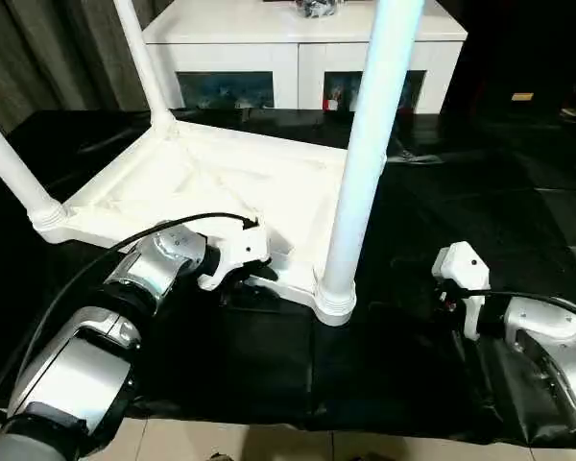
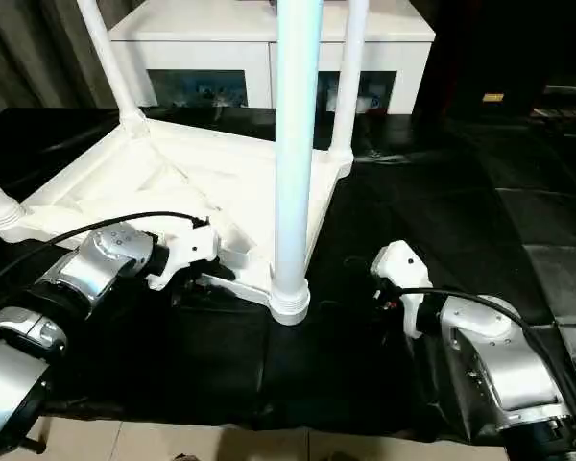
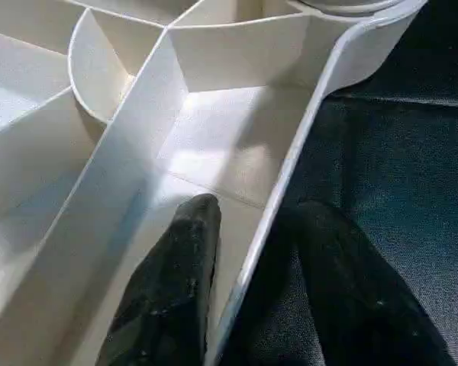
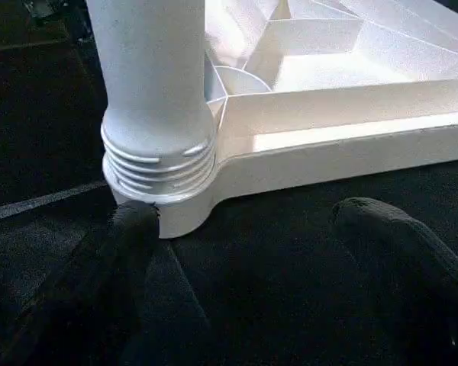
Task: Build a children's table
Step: Rotate table base
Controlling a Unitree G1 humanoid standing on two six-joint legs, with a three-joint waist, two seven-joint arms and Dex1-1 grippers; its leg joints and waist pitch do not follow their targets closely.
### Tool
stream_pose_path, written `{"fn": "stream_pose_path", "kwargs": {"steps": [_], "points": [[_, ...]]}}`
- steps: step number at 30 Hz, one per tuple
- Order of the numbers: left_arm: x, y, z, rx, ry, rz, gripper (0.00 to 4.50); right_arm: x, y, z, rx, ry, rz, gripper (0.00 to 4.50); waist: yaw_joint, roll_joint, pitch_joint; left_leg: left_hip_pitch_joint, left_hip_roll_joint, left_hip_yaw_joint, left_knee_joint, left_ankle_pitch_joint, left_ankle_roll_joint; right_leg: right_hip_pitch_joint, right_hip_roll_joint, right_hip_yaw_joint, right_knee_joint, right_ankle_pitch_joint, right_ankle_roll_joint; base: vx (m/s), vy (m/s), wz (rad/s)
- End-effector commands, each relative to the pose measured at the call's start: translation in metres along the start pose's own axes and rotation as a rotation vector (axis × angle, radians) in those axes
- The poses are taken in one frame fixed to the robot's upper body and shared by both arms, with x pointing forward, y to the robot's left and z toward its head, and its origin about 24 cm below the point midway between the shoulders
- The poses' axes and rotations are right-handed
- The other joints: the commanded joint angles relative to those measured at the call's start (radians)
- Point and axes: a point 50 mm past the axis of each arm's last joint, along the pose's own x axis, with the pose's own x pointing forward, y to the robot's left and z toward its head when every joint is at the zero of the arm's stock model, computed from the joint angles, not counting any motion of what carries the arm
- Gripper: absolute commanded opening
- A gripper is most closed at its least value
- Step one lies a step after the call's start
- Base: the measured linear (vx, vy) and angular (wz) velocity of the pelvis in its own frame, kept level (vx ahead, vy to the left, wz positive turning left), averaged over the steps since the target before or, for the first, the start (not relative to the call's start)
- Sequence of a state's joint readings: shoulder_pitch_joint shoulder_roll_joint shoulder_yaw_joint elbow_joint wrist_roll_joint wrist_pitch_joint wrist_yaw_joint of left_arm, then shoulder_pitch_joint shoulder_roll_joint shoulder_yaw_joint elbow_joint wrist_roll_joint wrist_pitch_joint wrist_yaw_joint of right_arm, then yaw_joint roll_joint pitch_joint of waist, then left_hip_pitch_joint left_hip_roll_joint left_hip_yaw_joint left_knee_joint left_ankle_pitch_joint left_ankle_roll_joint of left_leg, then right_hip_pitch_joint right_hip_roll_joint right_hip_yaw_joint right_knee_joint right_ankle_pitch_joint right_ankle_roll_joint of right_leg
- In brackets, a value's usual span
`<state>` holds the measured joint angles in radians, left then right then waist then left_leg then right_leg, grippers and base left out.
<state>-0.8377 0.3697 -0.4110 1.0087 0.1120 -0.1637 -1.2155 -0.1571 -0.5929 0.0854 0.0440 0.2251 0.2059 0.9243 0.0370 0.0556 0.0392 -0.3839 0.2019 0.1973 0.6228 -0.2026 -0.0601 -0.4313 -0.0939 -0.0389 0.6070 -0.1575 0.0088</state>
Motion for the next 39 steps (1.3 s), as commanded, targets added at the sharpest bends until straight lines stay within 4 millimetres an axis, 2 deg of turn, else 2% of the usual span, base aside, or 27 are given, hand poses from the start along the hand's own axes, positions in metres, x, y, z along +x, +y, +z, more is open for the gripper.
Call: {"fn": "stream_pose_path", "kwargs": {"steps": [1,3,6,7,9,11,12,13,15,16,18,19,21,22,24,26,29,30,31,34,39], "points": [[-0.001,0.001,-0.001,-0.008,0.040,-0.015,1.55,-0.001,0.000,0.002,-0.011,0.003,0.002,4.14,0.003,-0.017,-0.063,0.013,0.018,-0.012,-0.081,-0.231,0.064,0.064,-0.036,0.022,-0.072,-0.200,-0.255,0.000,0.000,0.00],[0.000,0.000,-0.006,-0.029,0.079,-0.002,1.24,-0.001,-0.001,0.002,-0.011,0.004,-0.002,4.14,0.002,-0.018,-0.063,0.013,0.018,-0.012,-0.081,-0.228,0.066,0.065,-0.036,0.022,-0.072,-0.200,-0.255,0.000,0.000,0.00],[0.000,0.001,-0.009,-0.071,0.075,0.026,1.06,-0.001,-0.001,0.002,-0.011,0.004,-0.006,4.14,0.001,-0.019,-0.063,0.011,0.017,-0.012,-0.081,-0.224,0.069,0.066,-0.037,0.022,-0.074,-0.208,-0.253,0.000,0.000,0.00],[0.001,0.000,-0.011,-0.150,0.044,0.044,0.97,-0.001,-0.002,0.002,-0.007,0.002,-0.016,4.14,-0.001,-0.022,-0.063,0.012,0.017,-0.012,-0.081,-0.225,0.067,0.066,-0.037,0.023,-0.073,-0.208,-0.256,0.000,0.000,0.00],[0.002,-0.002,-0.013,-0.194,0.029,0.053,0.90,0.000,-0.003,0.002,-0.006,0.002,-0.027,4.14,-0.001,-0.021,-0.061,0.011,0.018,-0.012,-0.081,-0.220,0.070,0.066,-0.038,0.023,-0.073,-0.211,-0.261,0.000,0.000,0.00],[0.002,-0.003,-0.015,-0.216,0.022,0.067,0.75,0.000,-0.003,0.002,-0.005,0.001,-0.031,4.14,-0.003,-0.022,-0.061,0.007,0.017,-0.013,-0.082,-0.220,0.070,0.069,-0.038,0.022,-0.073,-0.227,-0.254,0.000,0.000,0.00],[0.003,-0.006,-0.018,-0.252,0.012,0.102,0.75,0.001,-0.005,0.002,-0.003,0.002,-0.053,4.14,-0.006,-0.027,-0.061,0.005,0.015,-0.013,-0.081,-0.220,0.072,0.069,-0.038,0.021,-0.075,-0.240,-0.247,0.000,0.000,0.00],[0.003,-0.006,-0.018,-0.252,0.012,0.102,0.71,0.001,-0.005,0.002,-0.003,0.002,-0.053,4.14,-0.006,-0.025,-0.061,0.004,0.018,-0.015,-0.083,-0.217,0.070,0.071,-0.040,0.021,-0.073,-0.240,-0.247,0.000,0.000,0.00],[0.005,-0.011,-0.020,-0.266,0.010,0.113,0.56,0.002,-0.007,0.001,-0.002,0.007,-0.076,4.14,-0.011,-0.025,-0.058,0.008,0.016,-0.013,-0.082,-0.233,0.072,0.064,-0.038,0.020,-0.083,-0.302,-0.229,0.000,0.000,0.00],[0.006,-0.015,-0.022,-0.269,0.019,0.124,0.56,0.003,-0.010,0.001,-0.001,0.012,-0.099,4.14,-0.015,-0.030,-0.057,0.006,0.016,-0.013,-0.084,-0.234,0.071,0.064,-0.036,0.020,-0.084,-0.316,-0.222,0.000,0.000,0.00],[0.008,-0.025,-0.023,-0.245,0.011,0.128,0.45,0.004,-0.014,0.000,0.000,0.012,-0.134,4.14,-0.018,-0.029,-0.057,0.006,0.019,-0.017,-0.087,-0.240,0.066,0.064,-0.041,0.019,-0.083,-0.349,-0.211,0.000,0.000,0.00],[0.009,-0.029,-0.023,-0.238,0.003,0.132,0.45,0.005,-0.015,0.000,0.000,0.010,-0.144,4.14,-0.029,-0.029,-0.054,-0.001,0.020,-0.020,-0.091,-0.245,0.063,0.067,-0.039,0.017,-0.083,-0.364,-0.202,0.000,0.000,0.00],[0.013,-0.039,-0.016,-0.215,-0.059,0.117,0.39,0.006,-0.017,0.001,0.006,0.007,-0.162,4.14,-0.031,-0.029,-0.053,0.010,0.019,-0.016,-0.087,-0.274,0.061,0.055,-0.036,0.020,-0.089,-0.398,-0.192,0.000,0.000,0.00],[0.015,-0.043,-0.012,-0.199,-0.099,0.114,0.34,0.007,-0.018,0.001,0.011,0.011,-0.175,4.14,-0.030,-0.033,-0.052,0.010,0.019,-0.015,-0.090,-0.279,0.061,0.054,-0.034,0.020,-0.092,-0.408,-0.186,0.000,0.000,0.00],[0.017,-0.048,-0.006,-0.196,-0.136,0.131,0.21,0.009,-0.020,0.001,0.022,0.016,-0.194,4.14,-0.029,-0.030,-0.053,0.013,0.019,-0.014,-0.089,-0.277,0.059,0.053,-0.035,0.022,-0.090,-0.401,-0.188,0.000,0.000,0.00],[0.019,-0.050,-0.004,-0.224,-0.135,0.168,0.14,0.012,-0.021,0.001,0.036,0.018,-0.201,4.14,-0.030,-0.037,-0.052,0.014,0.019,-0.012,-0.090,-0.277,0.060,0.051,-0.031,0.022,-0.090,-0.386,-0.190,0.000,0.000,0.00],[0.021,-0.052,0.000,-0.224,-0.149,0.195,0.04,0.015,-0.019,0.000,0.038,0.021,-0.196,4.14,-0.028,-0.036,-0.051,0.015,0.019,-0.012,-0.090,-0.281,0.059,0.048,-0.031,0.023,-0.091,-0.398,-0.182,0.000,0.000,0.00],[0.021,-0.053,0.002,-0.215,-0.161,0.198,0.02,0.016,-0.019,0.000,0.038,0.022,-0.194,4.14,-0.028,-0.036,-0.051,0.014,0.018,-0.012,-0.090,-0.283,0.056,0.049,-0.031,0.023,-0.092,-0.402,-0.176,0.000,0.000,0.00],[0.022,-0.056,0.008,-0.166,-0.206,0.199,0.01,0.018,-0.018,0.000,0.038,0.023,-0.190,4.14,-0.029,-0.044,-0.051,0.010,0.017,-0.014,-0.092,-0.281,0.057,0.052,-0.031,0.022,-0.091,-0.407,-0.168,0.000,0.000,0.00],[0.021,-0.059,0.011,-0.121,-0.213,0.216,0.01,0.021,-0.016,0.002,0.040,0.017,-0.181,4.14,-0.033,-0.044,-0.051,0.009,0.018,-0.014,-0.092,-0.281,0.058,0.050,-0.032,0.023,-0.093,-0.405,-0.159,0.000,0.000,0.00],[0.017,-0.062,0.014,-0.033,-0.223,0.195,0.01,0.019,-0.015,0.003,0.030,0.014,-0.163,4.14,-0.033,-0.046,-0.053,0.011,0.019,-0.013,-0.092,-0.256,0.062,0.052,-0.031,0.024,-0.087,-0.342,-0.173,0.000,0.000,0.00]]}}
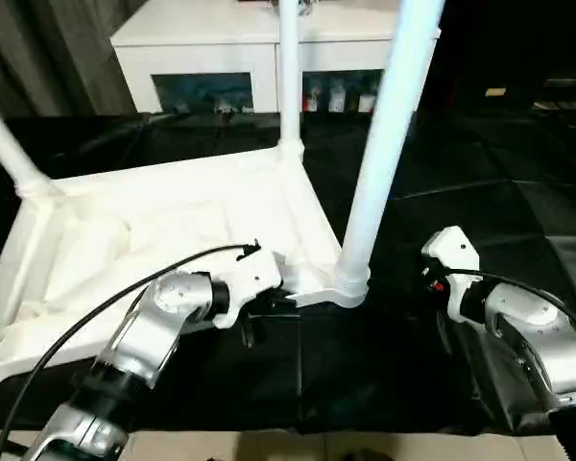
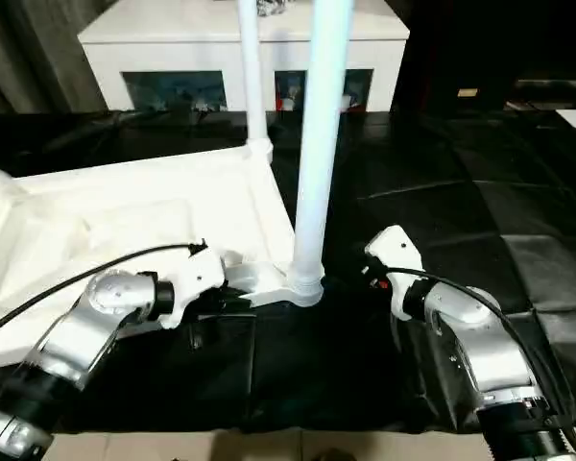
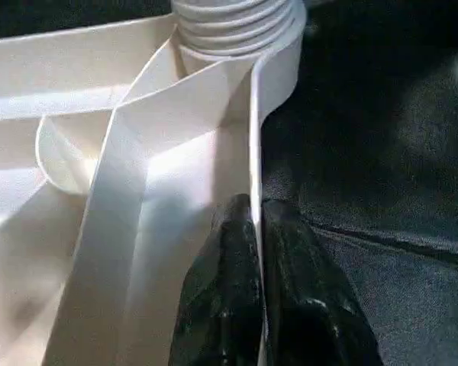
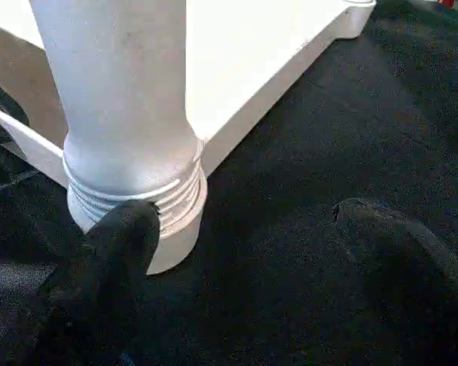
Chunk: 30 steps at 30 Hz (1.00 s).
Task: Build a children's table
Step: Rotate table base, then rotate leg to tighten
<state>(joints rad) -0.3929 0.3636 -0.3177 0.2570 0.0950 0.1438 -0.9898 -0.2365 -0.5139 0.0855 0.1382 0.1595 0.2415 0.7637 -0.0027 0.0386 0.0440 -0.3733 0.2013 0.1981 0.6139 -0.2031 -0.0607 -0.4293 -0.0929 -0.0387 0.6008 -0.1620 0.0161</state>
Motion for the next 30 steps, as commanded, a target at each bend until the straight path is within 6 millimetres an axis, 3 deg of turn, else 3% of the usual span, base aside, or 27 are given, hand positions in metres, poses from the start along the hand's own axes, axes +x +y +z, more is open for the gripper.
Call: {"fn": "stream_pose_path", "kwargs": {"steps": [1,2,5,7,12,17,22,27,30], "points": [[0.001,-0.004,0.004,0.010,-0.060,-0.023,0.01,0.001,0.000,0.004,-0.011,-0.007,0.013,4.14,0.006,-0.028,-0.058,0.000,0.019,-0.012,-0.083,-0.252,0.065,0.050,-0.032,0.025,-0.081,-0.323,-0.187,0.000,0.000,0.00],[0.000,-0.004,0.007,-0.003,-0.091,-0.038,0.62,-0.001,-0.002,0.004,-0.015,-0.005,0.014,4.14,0.008,-0.030,-0.059,0.001,0.019,-0.011,-0.081,-0.247,0.066,0.051,-0.032,0.025,-0.079,-0.315,-0.193,0.000,0.000,0.00],[-0.001,-0.001,0.012,0.011,-0.114,-0.028,0.68,-0.002,-0.003,0.005,-0.018,-0.006,0.013,4.14,0.013,-0.027,-0.060,0.003,0.019,-0.009,-0.079,-0.227,0.069,0.051,-0.032,0.025,-0.077,-0.287,-0.210,0.000,0.000,0.00],[-0.001,0.001,0.016,0.040,-0.134,-0.018,0.97,-0.002,-0.004,0.006,-0.020,-0.008,0.013,4.14,0.014,-0.025,-0.060,0.001,0.020,-0.010,-0.080,-0.229,0.067,0.052,-0.031,0.024,-0.076,-0.269,-0.215,0.000,0.000,0.00],[0.002,0.001,0.019,0.028,-0.137,-0.088,0.97,-0.001,-0.002,0.008,-0.024,-0.017,0.028,4.14,0.013,-0.025,-0.060,0.004,0.019,-0.009,-0.080,-0.237,0.064,0.054,-0.031,0.025,-0.075,-0.258,-0.222,0.000,0.000,0.00],[0.001,0.002,0.009,0.037,-0.059,-0.114,0.97,-0.001,0.001,0.009,-0.029,-0.024,0.049,4.14,0.011,-0.023,-0.060,0.004,0.020,-0.011,-0.082,-0.244,0.055,0.056,-0.030,0.024,-0.074,-0.263,-0.217,0.000,0.000,0.00],[-0.002,0.008,0.002,0.037,-0.023,-0.087,0.97,-0.001,0.004,0.014,-0.025,-0.061,0.077,4.14,0.012,-0.023,-0.061,0.006,0.020,-0.011,-0.081,-0.245,0.053,0.057,-0.031,0.025,-0.072,-0.246,-0.230,0.000,0.000,0.00],[-0.003,0.017,0.010,0.010,-0.097,-0.035,0.97,-0.004,0.006,0.014,-0.027,-0.063,0.100,4.14,0.013,-0.023,-0.060,0.006,0.020,-0.011,-0.081,-0.255,0.051,0.057,-0.031,0.024,-0.074,-0.268,-0.221,0.000,0.000,0.00],[-0.004,0.017,0.013,-0.005,-0.125,-0.042,1.31,-0.005,0.006,0.013,-0.027,-0.062,0.099,4.14,0.015,-0.022,-0.060,0.009,0.019,-0.009,-0.080,-0.258,0.048,0.054,-0.030,0.024,-0.077,-0.280,-0.225,0.000,0.000,0.00]]}}
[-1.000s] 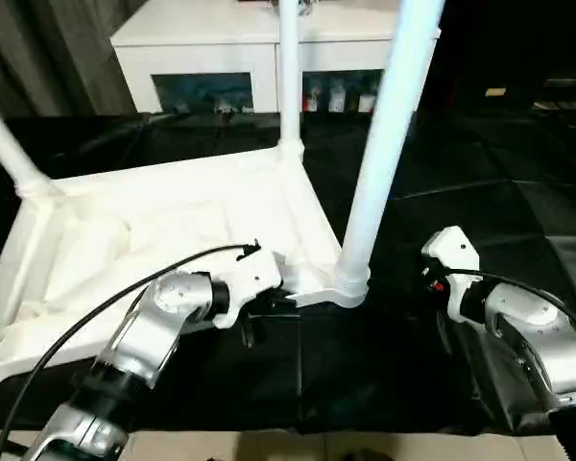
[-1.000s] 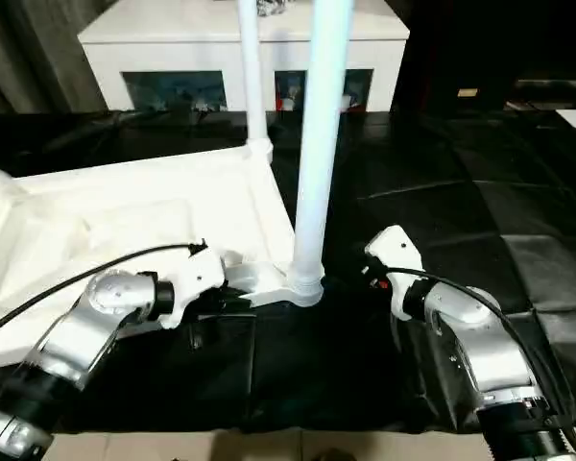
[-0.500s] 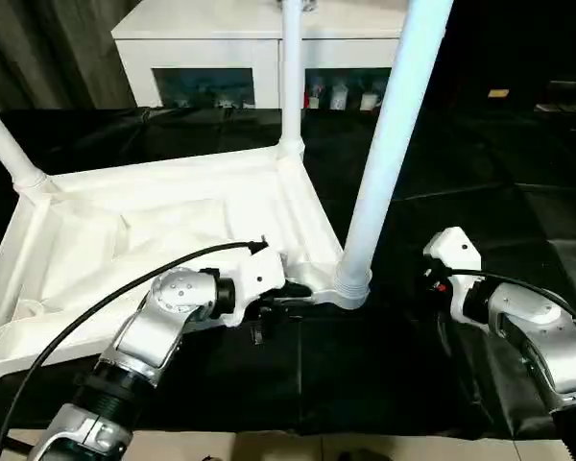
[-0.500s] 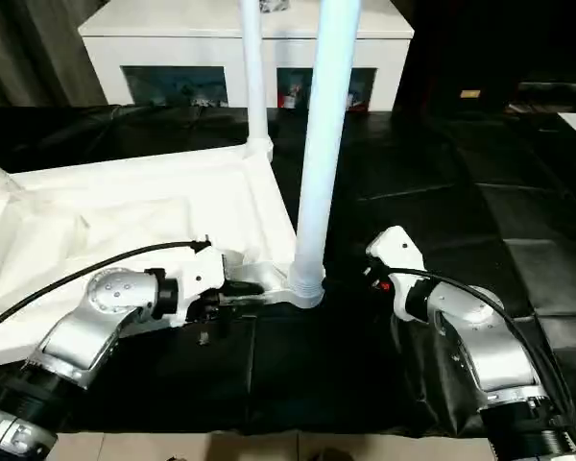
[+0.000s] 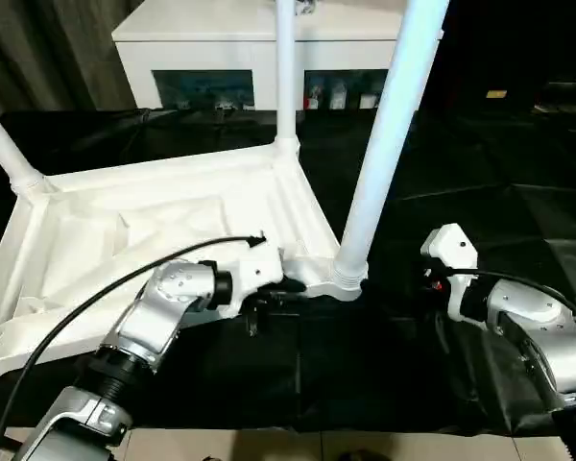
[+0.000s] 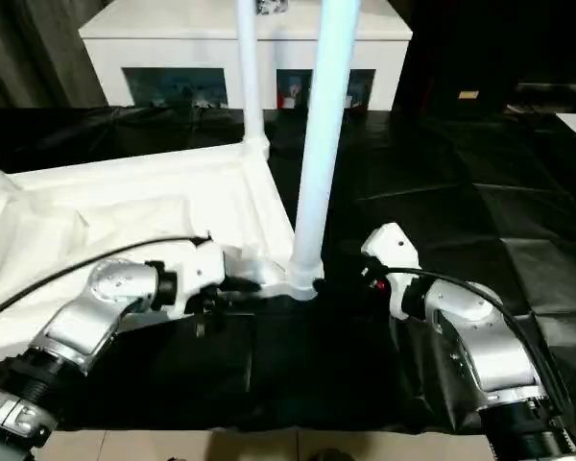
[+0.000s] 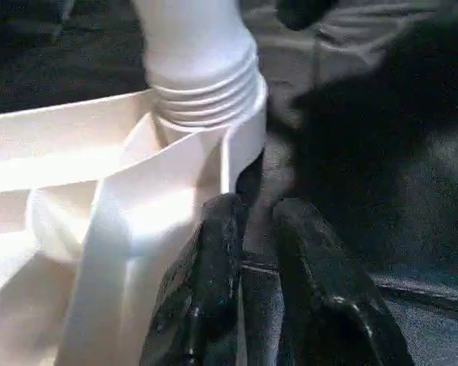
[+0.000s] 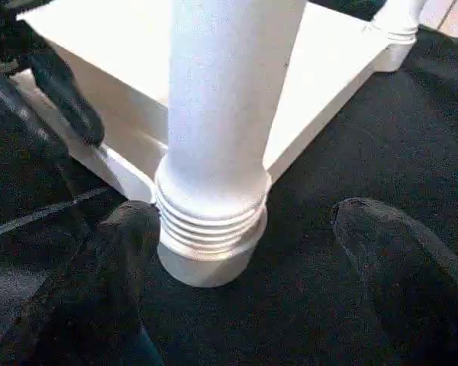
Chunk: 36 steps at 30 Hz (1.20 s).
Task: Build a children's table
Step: Rotate leg to tighten
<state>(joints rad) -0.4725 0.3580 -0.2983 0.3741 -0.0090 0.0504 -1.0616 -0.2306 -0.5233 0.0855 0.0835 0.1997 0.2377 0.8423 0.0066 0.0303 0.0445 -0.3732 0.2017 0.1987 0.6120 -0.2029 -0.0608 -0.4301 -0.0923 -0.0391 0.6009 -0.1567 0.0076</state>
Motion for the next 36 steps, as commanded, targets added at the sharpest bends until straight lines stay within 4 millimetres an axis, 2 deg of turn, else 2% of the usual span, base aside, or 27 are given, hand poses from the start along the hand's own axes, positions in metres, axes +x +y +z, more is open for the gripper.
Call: {"fn": "stream_pose_path", "kwargs": {"steps": [1,3,4,11,14,18,22,27,32,36], "points": [[-0.003,0.003,0.005,0.002,-0.023,0.015,1.37,-0.003,0.000,0.002,-0.009,-0.005,0.004,4.14,0.006,-0.013,-0.061,0.009,0.019,-0.011,-0.079,-0.257,0.048,0.055,-0.030,0.025,-0.076,-0.281,-0.216,0.000,0.000,0.00],[-0.003,0.005,0.002,0.035,0.004,0.045,1.68,-0.003,0.000,0.002,-0.008,-0.005,0.002,4.14,0.007,-0.014,-0.062,0.007,0.020,-0.012,-0.078,-0.249,0.050,0.057,-0.031,0.024,-0.073,-0.265,-0.218,0.000,0.000,0.00],[-0.003,0.006,0.002,0.039,0.006,0.049,1.76,-0.003,0.000,0.002,-0.008,-0.005,0.002,4.14,0.007,-0.011,-0.063,0.009,0.020,-0.011,-0.078,-0.246,0.052,0.056,-0.030,0.024,-0.073,-0.250,-0.219,0.000,0.000,0.00],[0.000,0.003,-0.021,0.038,0.150,0.050,1.79,-0.001,0.000,0.003,-0.009,-0.008,0.006,4.14,0.012,-0.010,-0.067,0.008,0.020,-0.011,-0.074,-0.201,0.066,0.062,-0.032,0.024,-0.064,-0.174,-0.239,0.000,0.000,0.00],[0.003,-0.001,-0.025,0.014,0.152,0.034,1.79,-0.001,0.000,0.003,-0.005,-0.010,0.007,4.14,0.013,-0.010,-0.060,0.011,0.020,-0.010,-0.078,-0.245,0.056,0.058,-0.032,0.024,-0.072,-0.243,-0.231,0.000,0.000,0.00],[0.004,-0.002,-0.027,-0.014,0.136,0.030,1.37,-0.002,0.000,0.001,-0.001,-0.009,0.006,4.14,0.010,-0.011,-0.053,0.019,0.019,-0.014,-0.084,-0.335,0.024,0.052,-0.033,0.023,-0.089,-0.402,-0.185,0.000,0.000,0.00],[0.004,-0.004,-0.027,-0.015,0.156,-0.017,1.10,-0.003,0.000,0.000,0.001,-0.005,0.017,4.14,0.008,-0.011,-0.056,0.017,0.019,-0.017,-0.087,-0.336,0.018,0.053,-0.033,0.024,-0.087,-0.388,-0.179,0.000,0.000,0.00],[0.001,-0.007,-0.033,-0.039,0.252,-0.072,0.65,-0.006,-0.004,0.001,-0.020,0.011,0.027,4.14,0.001,-0.012,-0.057,0.012,0.020,-0.017,-0.086,-0.304,0.028,0.058,-0.034,0.024,-0.080,-0.334,-0.198,0.000,0.000,0.00],[0.003,-0.005,-0.031,-0.034,0.279,-0.084,0.10,-0.006,-0.006,0.003,-0.031,0.013,0.032,4.14,0.004,-0.010,-0.059,0.013,0.019,-0.014,-0.083,-0.279,0.042,0.057,-0.034,0.025,-0.082,-0.324,-0.211,0.000,0.000,0.00],[0.004,-0.005,-0.029,0.000,0.314,-0.127,0.03,-0.004,-0.008,0.004,-0.040,0.016,0.042,4.14,0.003,-0.011,-0.058,0.014,0.020,-0.015,-0.084,-0.296,0.038,0.056,-0.034,0.024,-0.084,-0.352,-0.205,0.000,0.000,0.00]]}}
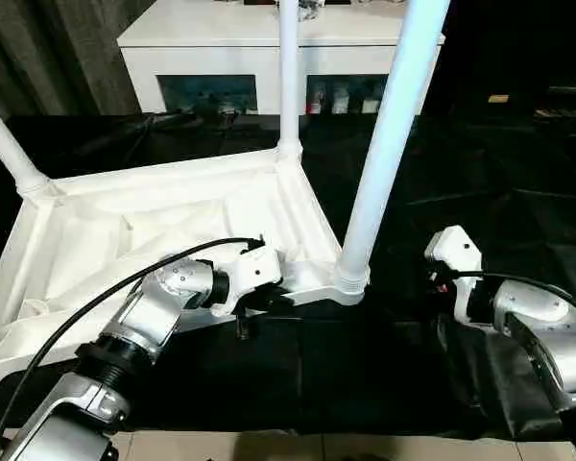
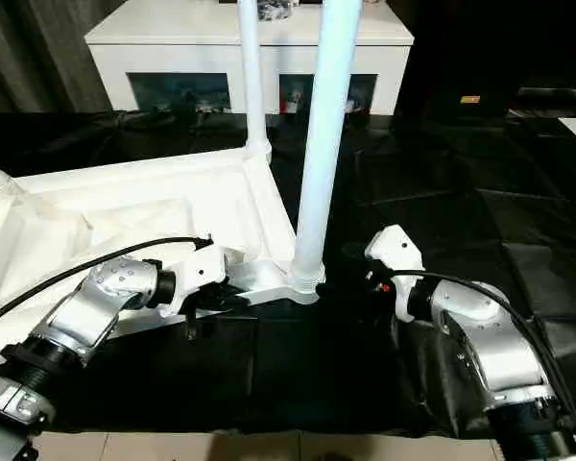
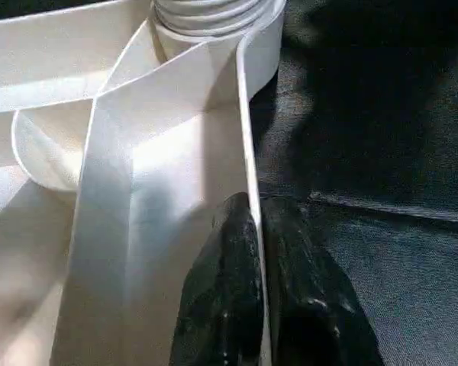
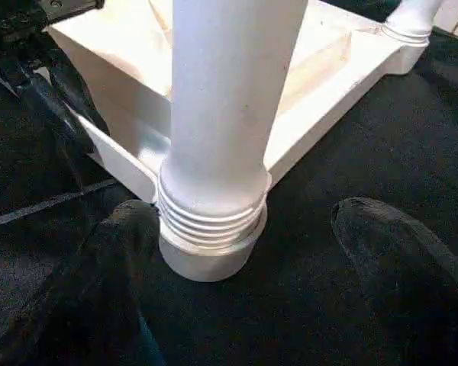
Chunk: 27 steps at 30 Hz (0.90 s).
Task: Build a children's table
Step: Rotate leg to tighten
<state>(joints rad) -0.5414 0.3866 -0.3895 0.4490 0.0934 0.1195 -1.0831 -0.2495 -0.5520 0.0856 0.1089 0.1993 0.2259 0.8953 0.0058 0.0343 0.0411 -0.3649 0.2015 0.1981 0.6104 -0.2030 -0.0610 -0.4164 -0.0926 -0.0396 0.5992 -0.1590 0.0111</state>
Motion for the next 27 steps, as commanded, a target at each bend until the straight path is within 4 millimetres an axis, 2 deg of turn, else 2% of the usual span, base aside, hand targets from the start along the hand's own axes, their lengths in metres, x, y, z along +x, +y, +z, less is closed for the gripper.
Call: {"fn": "stream_pose_path", "kwargs": {"steps": [1,5,7,8,9,12,13,18,27], "points": [[0.005,-0.009,-0.015,-0.009,0.099,-0.056,0.03,0.000,-0.003,0.003,-0.021,-0.003,0.008,4.14,0.004,-0.015,-0.054,0.007,0.020,-0.014,-0.083,-0.297,0.037,0.042,-0.034,0.024,-0.082,-0.350,-0.209,0.000,0.000,0.00],[0.005,-0.009,-0.008,0.012,0.055,-0.074,0.03,0.000,-0.001,0.006,-0.004,-0.028,0.048,4.14,0.005,-0.014,-0.055,0.005,0.020,-0.014,-0.082,-0.294,0.041,0.044,-0.034,0.024,-0.081,-0.332,-0.214,0.000,0.000,0.00],[0.006,-0.014,-0.004,0.050,0.007,-0.107,0.03,-0.001,0.007,0.003,0.029,-0.035,0.154,4.14,0.005,-0.012,-0.058,0.003,0.021,-0.015,-0.081,-0.283,0.052,0.048,-0.034,0.024,-0.077,-0.292,-0.226,0.000,0.000,0.00],[0.006,-0.015,-0.003,0.053,0.002,-0.108,0.01,-0.001,0.008,0.003,0.036,-0.033,0.166,4.30,0.006,-0.013,-0.059,0.002,0.023,-0.015,-0.081,-0.273,0.057,0.049,-0.035,0.024,-0.075,-0.270,-0.235,0.000,0.000,0.00],[0.006,-0.016,-0.001,0.062,-0.008,-0.116,0.01,-0.001,0.009,0.001,0.037,-0.023,0.180,4.30,0.008,-0.015,-0.059,0.003,0.024,-0.014,-0.081,-0.267,0.059,0.048,-0.035,0.024,-0.075,-0.261,-0.238,0.000,0.000,0.00],[0.006,-0.019,0.003,0.076,-0.028,-0.128,0.00,0.001,0.010,-0.001,0.029,-0.009,0.190,4.48,0.015,-0.013,-0.060,0.006,0.026,-0.012,-0.080,-0.239,0.064,0.048,-0.034,0.024,-0.069,-0.214,-0.257,0.000,0.000,0.00],[0.006,-0.019,0.003,0.078,-0.030,-0.128,0.00,0.002,0.010,-0.001,0.028,-0.008,0.190,4.48,0.020,-0.016,-0.060,0.006,0.026,-0.011,-0.080,-0.233,0.065,0.048,-0.036,0.025,-0.068,-0.212,-0.259,0.000,0.000,0.00],[0.005,-0.022,0.006,0.095,-0.045,-0.136,0.00,0.011,0.008,0.000,-0.006,-0.003,0.191,4.48,0.029,-0.017,-0.057,0.010,0.026,-0.010,-0.082,-0.245,0.048,0.044,-0.036,0.026,-0.071,-0.256,-0.244,0.000,0.000,0.00],[0.004,-0.021,0.005,0.060,-0.066,-0.130,0.00,0.017,0.012,-0.004,-0.023,0.024,0.254,4.48,0.029,-0.016,-0.059,0.007,0.024,-0.010,-0.081,-0.237,0.048,0.047,-0.036,0.026,-0.069,-0.241,-0.239,0.000,0.000,0.00]]}}
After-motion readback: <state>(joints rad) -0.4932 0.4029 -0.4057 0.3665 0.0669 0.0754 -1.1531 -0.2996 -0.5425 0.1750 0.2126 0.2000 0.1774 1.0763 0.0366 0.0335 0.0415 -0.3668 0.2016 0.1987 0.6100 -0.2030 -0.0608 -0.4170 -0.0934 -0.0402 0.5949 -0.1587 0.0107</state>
